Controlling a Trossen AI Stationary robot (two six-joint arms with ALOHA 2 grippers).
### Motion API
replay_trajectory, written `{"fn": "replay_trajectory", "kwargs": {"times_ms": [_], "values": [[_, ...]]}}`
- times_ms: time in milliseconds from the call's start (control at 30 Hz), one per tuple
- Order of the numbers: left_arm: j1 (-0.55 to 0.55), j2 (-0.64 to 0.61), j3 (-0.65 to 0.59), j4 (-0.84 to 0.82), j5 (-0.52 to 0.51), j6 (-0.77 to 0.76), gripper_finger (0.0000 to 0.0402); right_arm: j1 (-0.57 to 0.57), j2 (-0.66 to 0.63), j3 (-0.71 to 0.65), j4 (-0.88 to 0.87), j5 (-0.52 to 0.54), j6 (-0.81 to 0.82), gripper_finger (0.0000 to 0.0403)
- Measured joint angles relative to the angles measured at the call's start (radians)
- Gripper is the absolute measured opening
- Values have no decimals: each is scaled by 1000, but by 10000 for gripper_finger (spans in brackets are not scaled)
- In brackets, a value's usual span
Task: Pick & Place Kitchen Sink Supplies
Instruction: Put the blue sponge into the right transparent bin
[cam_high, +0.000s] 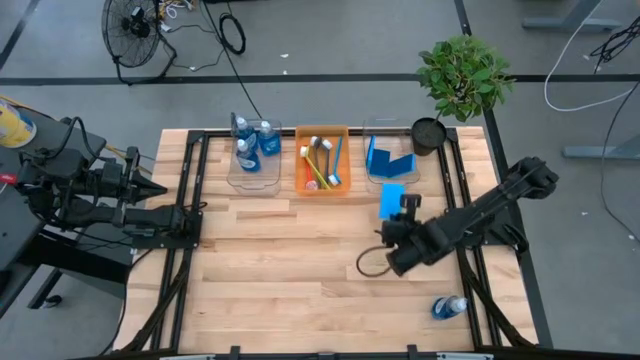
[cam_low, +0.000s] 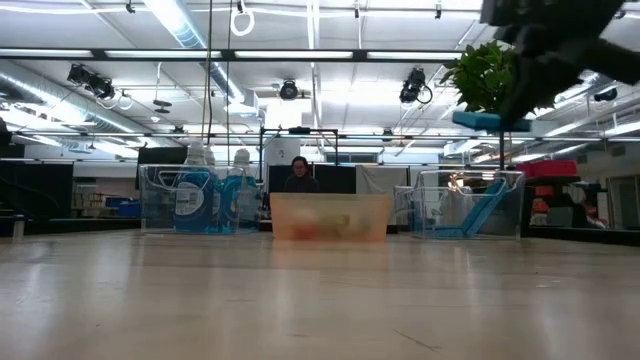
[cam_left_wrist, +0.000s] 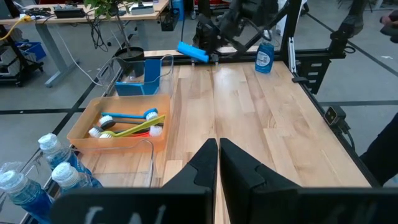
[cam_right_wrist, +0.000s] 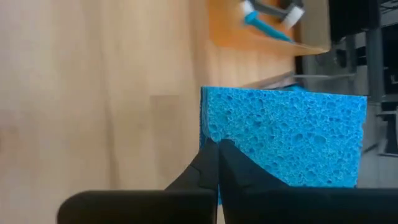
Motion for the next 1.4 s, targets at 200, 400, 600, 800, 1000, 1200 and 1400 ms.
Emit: {"fn": "replay_trajectory", "kwargs": {"times_ms": [200,400,600,800,1000,1200,1400], "values": [[0,0,0,0,0,0,23,-146,-40,1,0,15,-146,0],[0,0,0,0,0,0,23,-291,-69,1,9,14,-318,0],[0,0,0,0,0,0,23,-404,-97,42,7,-17,-487,0],[0,0,0,0,0,0,23,-528,-102,133,11,-138,-636,0],[0,0,0,0,0,0,23,-676,-102,166,34,-219,-724,0],[0,0,0,0,0,0,23,-814,-102,166,56,-336,-736,0],[0,0,0,0,0,0,23,-888,-99,153,165,-351,-738,0]]}}
